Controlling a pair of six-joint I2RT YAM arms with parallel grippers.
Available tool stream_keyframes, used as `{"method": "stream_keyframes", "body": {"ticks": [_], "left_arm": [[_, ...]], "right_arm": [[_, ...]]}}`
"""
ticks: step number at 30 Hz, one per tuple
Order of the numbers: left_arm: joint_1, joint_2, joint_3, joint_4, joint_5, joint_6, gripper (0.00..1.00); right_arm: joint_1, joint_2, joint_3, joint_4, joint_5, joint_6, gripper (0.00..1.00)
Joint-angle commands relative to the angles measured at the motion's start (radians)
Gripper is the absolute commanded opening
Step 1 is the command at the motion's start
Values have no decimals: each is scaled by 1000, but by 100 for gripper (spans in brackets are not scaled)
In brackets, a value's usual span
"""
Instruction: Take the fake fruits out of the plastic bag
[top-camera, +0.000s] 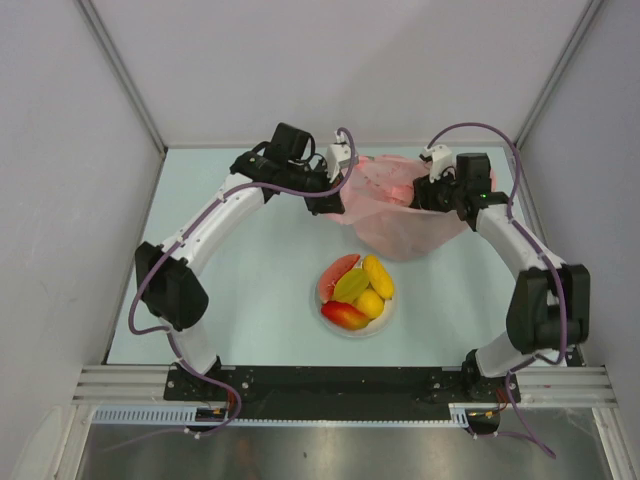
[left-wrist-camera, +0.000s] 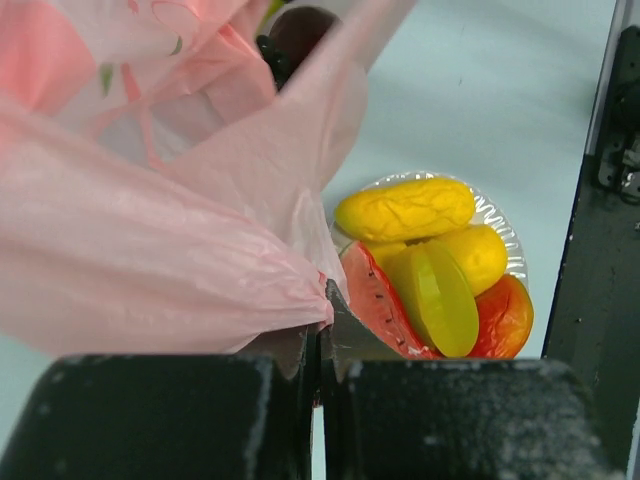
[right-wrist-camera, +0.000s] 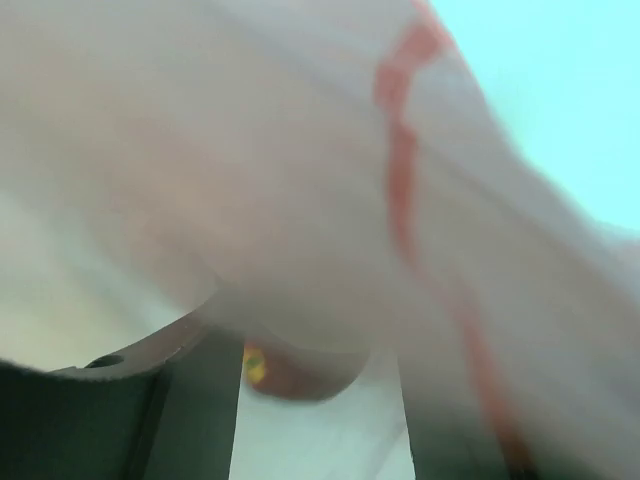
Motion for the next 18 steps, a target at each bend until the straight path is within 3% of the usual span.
{"method": "stream_keyframes", "body": {"ticks": [1, 5, 11, 14, 18], "left_arm": [[5, 51, 94, 67, 59, -74, 0], [3, 67, 152, 106, 76, -120, 0], [5, 45, 134, 107, 78, -126, 0], [3, 24, 113, 116, 70, -122, 0], [3, 4, 91, 115, 59, -105, 0]], "right_arm": [[23, -182, 56, -234, -128, -72, 44], [23, -236, 47, -398, -203, -126, 45], [13, -336, 30, -400, -249, -118, 46], [40, -362, 30, -475, -157, -169, 45], [45, -366, 30, -536, 134, -177, 38]]}}
